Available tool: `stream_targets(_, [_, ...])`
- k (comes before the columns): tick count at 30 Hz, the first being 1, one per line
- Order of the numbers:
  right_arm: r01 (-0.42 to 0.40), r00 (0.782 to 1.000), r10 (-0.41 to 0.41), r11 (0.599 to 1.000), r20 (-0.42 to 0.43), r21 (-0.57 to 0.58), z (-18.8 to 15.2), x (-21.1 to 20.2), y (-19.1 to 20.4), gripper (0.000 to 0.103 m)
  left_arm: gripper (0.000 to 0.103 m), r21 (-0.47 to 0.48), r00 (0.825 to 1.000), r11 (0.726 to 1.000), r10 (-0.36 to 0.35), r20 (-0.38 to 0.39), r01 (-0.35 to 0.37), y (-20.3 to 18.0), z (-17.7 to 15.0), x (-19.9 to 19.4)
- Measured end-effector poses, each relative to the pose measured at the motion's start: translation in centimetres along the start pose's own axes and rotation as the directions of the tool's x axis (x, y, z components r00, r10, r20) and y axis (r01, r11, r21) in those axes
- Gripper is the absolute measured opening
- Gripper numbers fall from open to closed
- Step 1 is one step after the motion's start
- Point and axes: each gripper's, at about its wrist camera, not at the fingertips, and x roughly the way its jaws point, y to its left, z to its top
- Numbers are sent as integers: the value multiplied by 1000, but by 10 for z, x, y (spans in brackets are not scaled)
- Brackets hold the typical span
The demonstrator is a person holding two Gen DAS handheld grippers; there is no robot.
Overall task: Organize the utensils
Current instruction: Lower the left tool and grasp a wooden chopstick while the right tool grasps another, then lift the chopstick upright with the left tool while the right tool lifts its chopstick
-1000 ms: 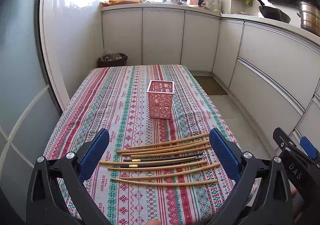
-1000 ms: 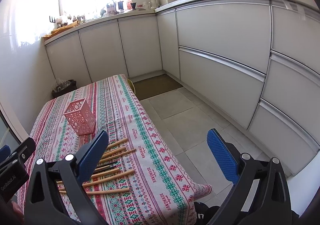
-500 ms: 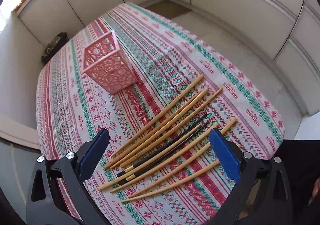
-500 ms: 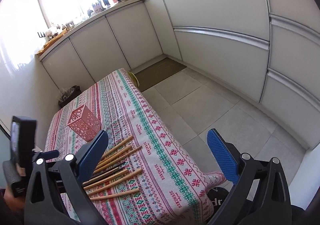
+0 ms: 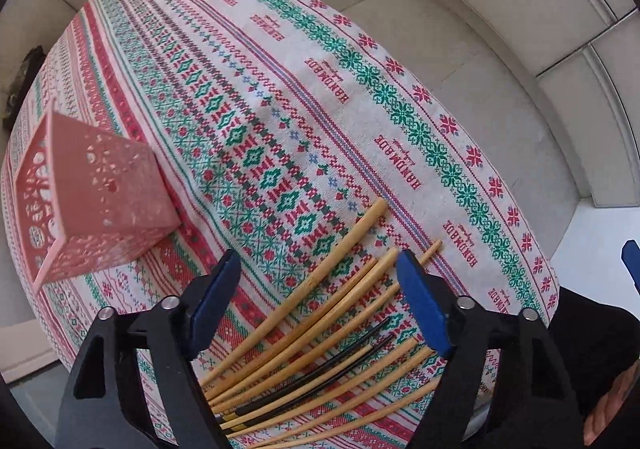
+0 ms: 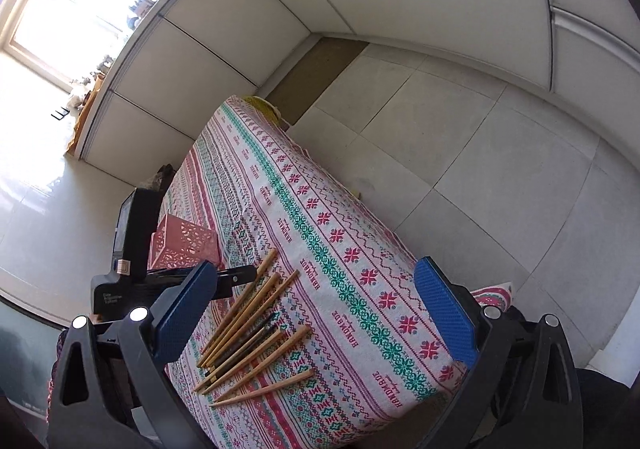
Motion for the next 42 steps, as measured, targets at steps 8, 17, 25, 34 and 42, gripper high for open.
stream_targets(8, [-19, 997, 23, 998, -70, 52, 9, 20, -5, 96, 36, 99, 995, 994, -27, -101, 37, -12, 16, 29])
stream_targets(17, [-29, 981, 47, 995, -190, 93, -4, 51, 3, 96, 12, 49, 996, 996, -78, 51, 76, 6, -9, 23])
stream_targets(25, [57, 928, 19, 980, -372, 192, -52, 82, 4, 96, 7, -77, 905, 984, -118, 409, 163, 50, -109, -63])
stream_targets(34, [196, 877, -36, 938, -480, 287, -106, 102, 21, 60, 6, -42, 664, 955, -172, 728, 293, 69, -211, -168])
stream_targets(42, [321, 876, -196, 919, -440, 230, -114, 116, 56, 49, 6, -25, 534, 950, -154, 831, 312, 87, -252, -208])
